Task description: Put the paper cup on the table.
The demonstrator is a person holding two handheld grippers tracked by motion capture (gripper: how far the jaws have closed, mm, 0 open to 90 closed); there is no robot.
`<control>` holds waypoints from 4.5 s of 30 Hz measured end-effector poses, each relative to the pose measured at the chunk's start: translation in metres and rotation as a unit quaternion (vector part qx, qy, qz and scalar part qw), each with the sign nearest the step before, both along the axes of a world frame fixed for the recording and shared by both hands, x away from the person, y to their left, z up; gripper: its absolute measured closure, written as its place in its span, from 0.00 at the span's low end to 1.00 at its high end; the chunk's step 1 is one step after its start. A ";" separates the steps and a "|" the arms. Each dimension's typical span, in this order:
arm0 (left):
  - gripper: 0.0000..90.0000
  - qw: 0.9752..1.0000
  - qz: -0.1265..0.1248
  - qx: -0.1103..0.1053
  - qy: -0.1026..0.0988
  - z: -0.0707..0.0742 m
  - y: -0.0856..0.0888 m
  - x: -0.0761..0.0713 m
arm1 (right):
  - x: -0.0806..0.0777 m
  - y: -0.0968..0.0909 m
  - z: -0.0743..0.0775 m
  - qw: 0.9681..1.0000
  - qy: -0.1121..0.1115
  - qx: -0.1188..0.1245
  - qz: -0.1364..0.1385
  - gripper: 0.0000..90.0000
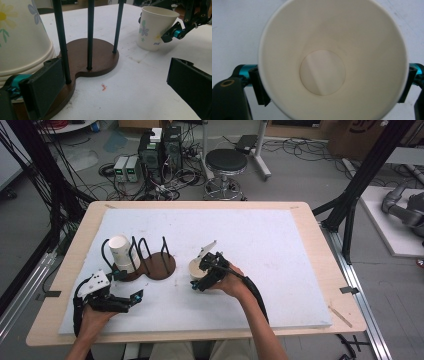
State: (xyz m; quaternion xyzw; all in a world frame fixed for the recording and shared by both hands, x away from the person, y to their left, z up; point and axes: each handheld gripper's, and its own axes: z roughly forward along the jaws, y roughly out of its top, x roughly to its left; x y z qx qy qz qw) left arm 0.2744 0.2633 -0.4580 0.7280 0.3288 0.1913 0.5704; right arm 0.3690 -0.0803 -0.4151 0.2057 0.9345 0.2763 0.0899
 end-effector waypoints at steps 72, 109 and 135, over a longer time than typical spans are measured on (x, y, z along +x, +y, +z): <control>0.02 1.000 0.013 -0.006 0.004 0.000 0.001 0.000 | -0.068 -0.147 -0.026 0.951 -0.124 0.235 -0.160 0.17; 0.02 1.000 0.013 -0.005 0.009 0.000 0.001 0.001 | -0.064 -0.147 -0.035 0.950 -0.127 0.220 -0.179 0.17; 0.02 1.000 0.018 -0.004 0.000 0.000 0.001 -0.001 | -0.062 -0.148 -0.035 0.951 -0.118 0.222 -0.182 0.17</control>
